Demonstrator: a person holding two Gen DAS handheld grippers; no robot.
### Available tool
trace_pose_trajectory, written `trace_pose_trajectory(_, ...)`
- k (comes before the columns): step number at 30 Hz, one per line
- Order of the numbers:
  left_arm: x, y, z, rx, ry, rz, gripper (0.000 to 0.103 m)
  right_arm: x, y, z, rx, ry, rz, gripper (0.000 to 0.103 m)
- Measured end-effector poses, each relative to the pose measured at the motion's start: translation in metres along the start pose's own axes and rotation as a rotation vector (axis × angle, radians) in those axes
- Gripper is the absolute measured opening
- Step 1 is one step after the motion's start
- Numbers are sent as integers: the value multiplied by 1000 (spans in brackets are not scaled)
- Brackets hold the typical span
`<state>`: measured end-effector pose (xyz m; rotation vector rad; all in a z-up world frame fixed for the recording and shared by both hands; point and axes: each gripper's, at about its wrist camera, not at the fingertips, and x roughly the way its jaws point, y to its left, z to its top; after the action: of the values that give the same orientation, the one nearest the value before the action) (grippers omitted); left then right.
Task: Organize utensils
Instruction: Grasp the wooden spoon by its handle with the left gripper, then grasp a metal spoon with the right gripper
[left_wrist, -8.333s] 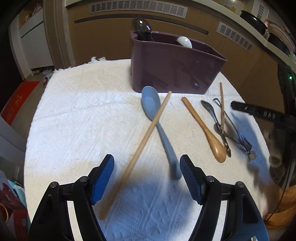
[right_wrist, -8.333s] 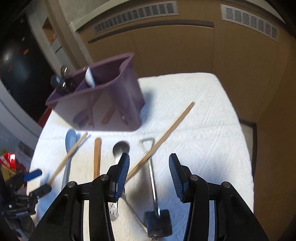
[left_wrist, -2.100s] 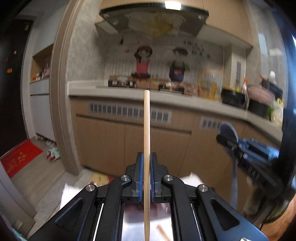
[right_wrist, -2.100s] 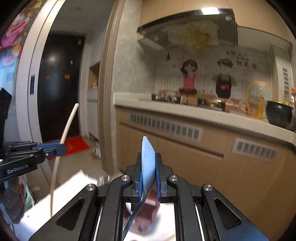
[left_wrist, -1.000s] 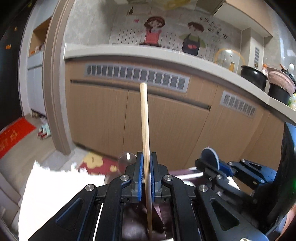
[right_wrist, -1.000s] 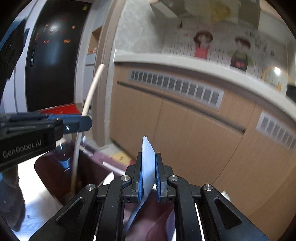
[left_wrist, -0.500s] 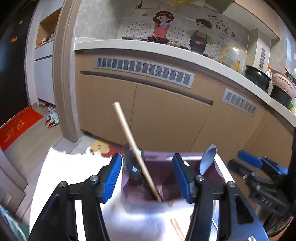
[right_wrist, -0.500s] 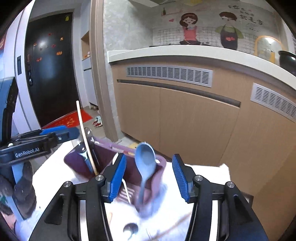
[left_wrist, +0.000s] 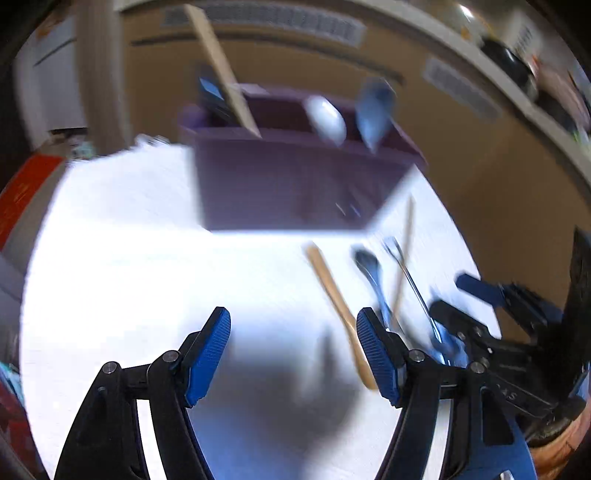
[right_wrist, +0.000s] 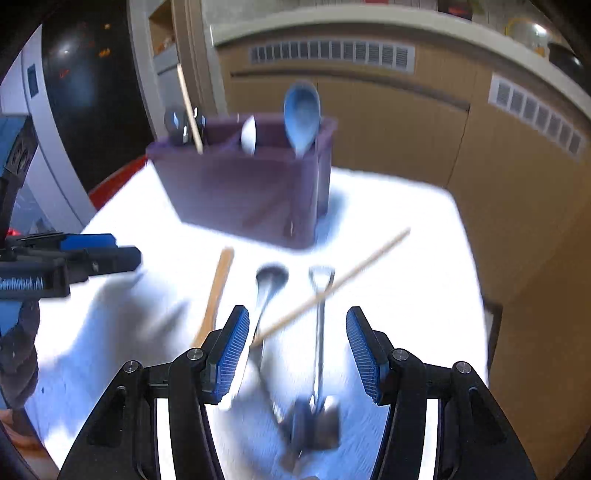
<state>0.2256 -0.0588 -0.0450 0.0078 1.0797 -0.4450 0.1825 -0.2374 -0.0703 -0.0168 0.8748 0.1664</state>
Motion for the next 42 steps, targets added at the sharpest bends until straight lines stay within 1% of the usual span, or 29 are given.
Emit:
trace_pose_trajectory(2,10,-16,-4,43,34,12,67,-4,-6,-12,33,4,-4,56)
trace_pose_trajectory(5,22,-35,-7,71,61,46,65,-17,-22,-25,87,-10,-16,56)
trace_pose_trajectory(7,29,-48,-8,97,75,61,56,-22,-34,-34,114,-13,-25,56)
trace_pose_trajectory(8,32,-54,-10,113,82,72,49,-23,-37,-36,122,-12,-30,56)
trace_pose_trajectory(9,36,-58,-11,130,89,87,46,-23,-41,-39,128,-12,-37,56)
trace_pose_trajectory(11,45,-65,-15,162,101,128,44,-24,-47,-45,132,-9,-47,56)
trace_pose_trajectory(12,50,-67,-17,175,105,147,41,-24,-49,-45,132,-7,-52,56)
trace_pose_trajectory(13,52,-69,-18,185,106,152,38,-24,-50,-46,133,-6,-55,56)
trace_pose_trajectory(14,53,-70,-20,196,99,145,31,-24,-51,-46,136,-7,-55,56)
trace_pose_trajectory(15,52,-72,-21,209,91,144,27,-23,-52,-46,139,-8,-50,56)
trace_pose_trajectory(16,50,-72,-24,221,77,158,25,-23,-52,-46,140,-8,-46,56)
trace_pose_trajectory(17,46,-72,-27,229,67,161,20,-23,-52,-46,138,-8,-45,56)
trace_pose_trajectory(18,44,-70,-29,232,63,153,16,-22,-50,-45,136,-7,-42,56)
trace_pose_trajectory(20,37,-62,-36,225,66,139,16,-19,-46,-43,130,-5,-32,56)
trace_pose_trajectory(23,21,-44,-50,209,63,148,16,-16,-33,-35,97,-7,-14,56)
trace_pose_trajectory(27,1,-18,-70,162,61,158,15,-10,-10,-15,28,-6,32,55)
trace_pose_trajectory(28,-2,-12,-72,148,61,157,15,-5,-3,-8,11,2,51,54)
trace_pose_trajectory(31,-18,9,-81,98,49,150,15,15,11,10,-19,30,69,50)
trace_pose_trajectory(33,-26,18,-87,74,36,143,15,33,15,23,-8,57,78,48)
trace_pose_trajectory(36,-35,33,-94,37,20,129,14,56,15,38,17,96,59,44)
trace_pose_trajectory(39,-36,40,-96,8,10,99,13,76,17,48,23,131,37,43)
trace_pose_trajectory(40,-37,43,-96,-3,9,87,13,81,21,50,15,143,18,43)
trace_pose_trajectory(42,-38,48,-98,-24,9,72,6,88,27,50,-19,149,-27,43)
